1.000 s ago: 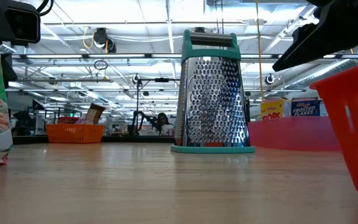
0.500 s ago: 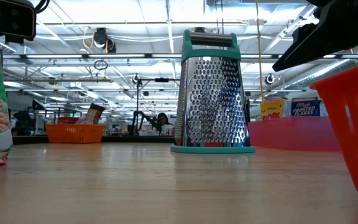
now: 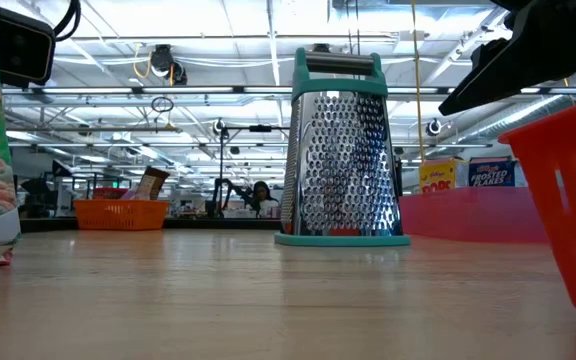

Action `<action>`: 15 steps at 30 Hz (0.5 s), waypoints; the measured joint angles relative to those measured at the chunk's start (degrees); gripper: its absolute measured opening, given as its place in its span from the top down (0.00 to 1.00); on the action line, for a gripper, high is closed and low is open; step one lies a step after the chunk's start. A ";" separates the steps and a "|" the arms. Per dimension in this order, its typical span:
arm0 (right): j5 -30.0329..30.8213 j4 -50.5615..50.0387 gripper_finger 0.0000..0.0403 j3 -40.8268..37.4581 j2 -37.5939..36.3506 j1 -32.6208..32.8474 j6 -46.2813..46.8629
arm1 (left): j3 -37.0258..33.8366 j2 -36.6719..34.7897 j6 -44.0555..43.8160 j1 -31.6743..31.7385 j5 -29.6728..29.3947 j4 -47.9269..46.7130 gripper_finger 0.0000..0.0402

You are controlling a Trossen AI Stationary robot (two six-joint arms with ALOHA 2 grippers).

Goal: Pick & Place Kitchen Items
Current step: Put the green cereal box into the pink bin

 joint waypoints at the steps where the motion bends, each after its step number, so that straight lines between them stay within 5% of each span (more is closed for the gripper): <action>1: 0.00 0.00 0.38 0.00 0.00 0.00 -0.02 | 0.00 0.38 -0.45 0.00 0.29 0.60 0.32; 15: 0.01 -0.02 0.38 0.00 -0.02 0.00 0.07 | 4.88 2.75 0.04 0.00 2.27 -2.12 0.32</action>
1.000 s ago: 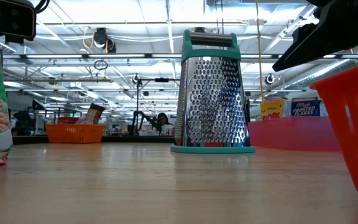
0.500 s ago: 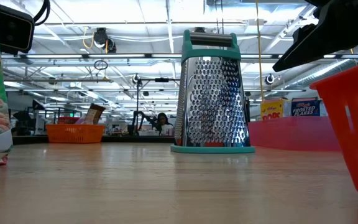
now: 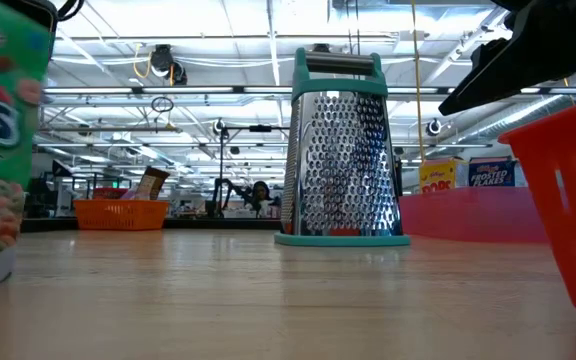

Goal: Pick & Place Kitchen Items
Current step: Put the green cereal box into the pink bin

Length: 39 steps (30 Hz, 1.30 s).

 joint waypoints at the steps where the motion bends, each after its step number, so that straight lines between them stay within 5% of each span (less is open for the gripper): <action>1: -0.01 0.02 0.38 0.00 0.00 0.00 0.01 | 0.41 0.00 -0.18 0.00 0.00 -1.53 0.32; 16: -0.01 0.00 0.38 0.00 0.00 0.00 -0.01 | 3.38 0.00 -5.55 0.00 0.46 -6.17 0.32; 25: -0.02 -0.01 0.38 0.00 0.00 0.07 0.16 | 20.76 4.43 -6.19 -0.26 -2.85 -30.21 0.33; 34: -2.98 0.00 0.38 0.00 0.00 0.09 0.19 | 37.76 20.55 -14.74 0.03 9.64 -49.41 0.33; 39: -3.00 0.00 0.38 0.00 0.00 0.09 0.57 | 44.62 25.70 -13.23 1.23 10.45 -54.44 0.32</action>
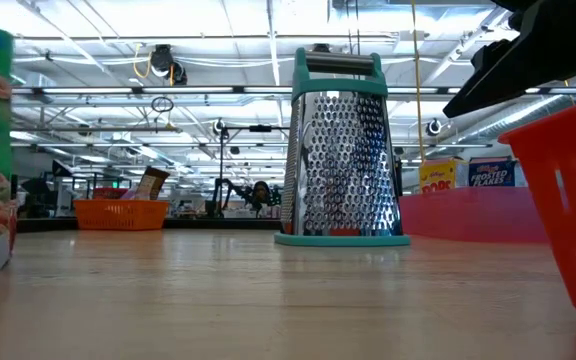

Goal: Pick & Place Kitchen Items
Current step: Put the green cereal box into the pink bin

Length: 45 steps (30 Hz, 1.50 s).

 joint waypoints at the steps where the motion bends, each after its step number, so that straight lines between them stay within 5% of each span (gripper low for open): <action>1: 0.00 0.00 0.38 0.02 0.00 0.00 0.51 | 1.02 0.36 0.69 0.29 -0.02 0.01 0.33; 45: 0.00 0.00 0.38 0.02 0.00 0.02 2.61 | 4.01 8.22 0.96 4.89 4.54 0.52 0.33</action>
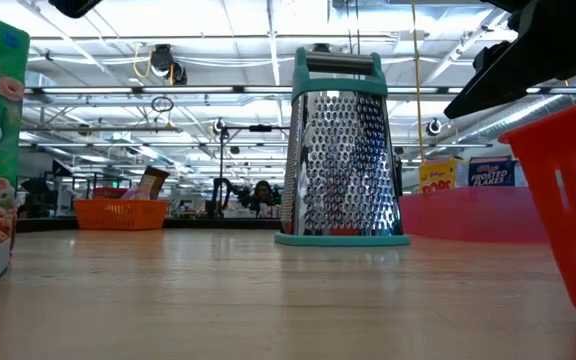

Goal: Pick & Place Kitchen Items
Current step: Put the green cereal box into the pink bin

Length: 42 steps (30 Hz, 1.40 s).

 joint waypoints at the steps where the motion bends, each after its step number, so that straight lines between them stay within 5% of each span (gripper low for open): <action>1: 0.00 0.00 0.38 0.00 0.00 0.00 0.00 | 0.00 0.38 0.00 0.03 0.54 0.32 0.33; 10: 0.00 -0.02 0.38 0.00 0.00 0.00 0.02 | 0.02 3.31 1.58 0.02 3.78 -1.75 0.33; 20: 0.00 0.00 0.38 0.00 0.00 0.00 0.02 | 0.02 3.58 5.96 0.07 0.88 -1.48 0.34; 33: 0.00 0.00 0.38 0.00 0.00 -0.01 0.02 | 0.02 3.56 9.86 0.07 -2.58 -0.63 0.85; 42: 0.00 5.37 0.38 0.00 0.00 0.00 -2.50 | 1.71 3.58 17.83 1.77 -4.50 5.44 0.89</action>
